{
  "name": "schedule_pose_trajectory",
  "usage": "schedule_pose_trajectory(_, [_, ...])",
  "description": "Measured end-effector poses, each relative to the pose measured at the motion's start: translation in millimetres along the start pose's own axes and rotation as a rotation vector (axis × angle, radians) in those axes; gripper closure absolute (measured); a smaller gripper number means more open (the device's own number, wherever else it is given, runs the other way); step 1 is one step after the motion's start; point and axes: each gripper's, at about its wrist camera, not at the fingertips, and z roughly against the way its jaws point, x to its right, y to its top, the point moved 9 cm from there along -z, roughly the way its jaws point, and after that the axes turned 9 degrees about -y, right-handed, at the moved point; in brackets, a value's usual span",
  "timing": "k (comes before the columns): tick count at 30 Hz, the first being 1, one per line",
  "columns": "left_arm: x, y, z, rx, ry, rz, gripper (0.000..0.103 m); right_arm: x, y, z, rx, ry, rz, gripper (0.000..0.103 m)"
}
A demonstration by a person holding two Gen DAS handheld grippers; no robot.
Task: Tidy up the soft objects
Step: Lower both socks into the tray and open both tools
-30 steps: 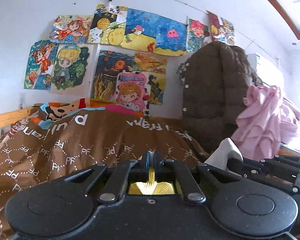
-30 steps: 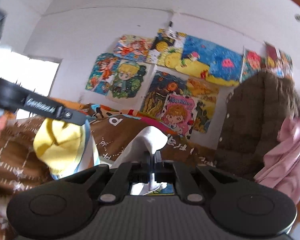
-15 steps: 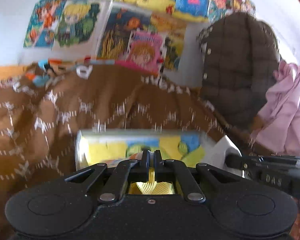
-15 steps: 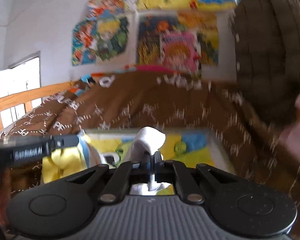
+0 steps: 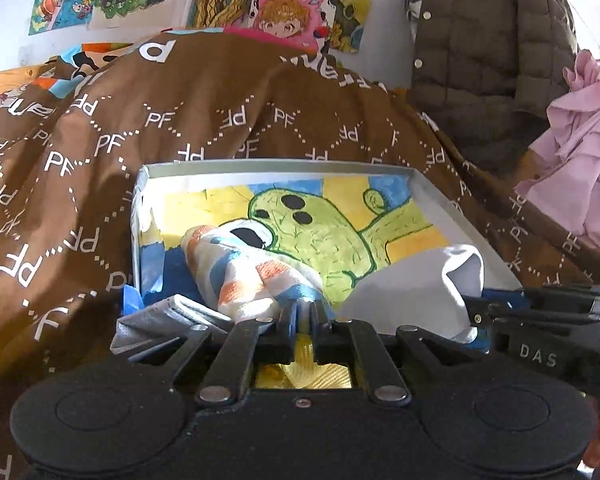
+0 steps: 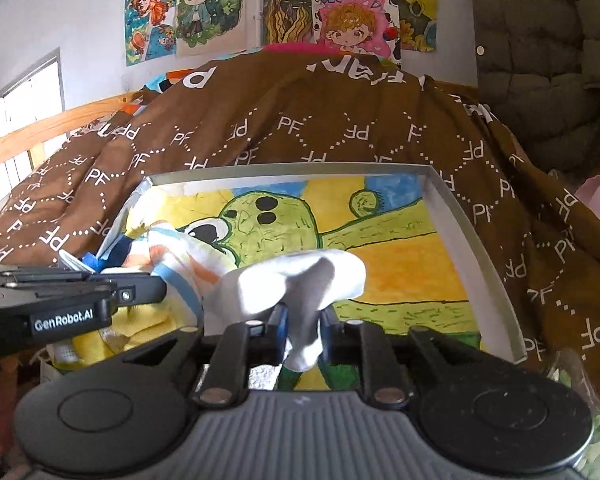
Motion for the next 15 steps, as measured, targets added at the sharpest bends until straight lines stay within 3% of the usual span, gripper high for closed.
schedule_pose_trajectory(4, [3,-1,5,-0.008,0.021,-0.001,0.088,3,-2,1,-0.029,-0.014,-0.006,0.060])
schedule_pose_trajectory(10, [9,11,31,0.040,0.049,0.031,0.058,16,6,22,-0.020,-0.035,-0.038,0.036])
schedule_pose_trajectory(13, [13,16,51,0.072,0.058,0.058,0.056,23,15,40,-0.003,-0.038,-0.065,0.019])
schedule_pose_trajectory(15, [19,18,71,0.108,0.084,0.054,0.056,25,21,55,0.014,-0.027,-0.075,0.013])
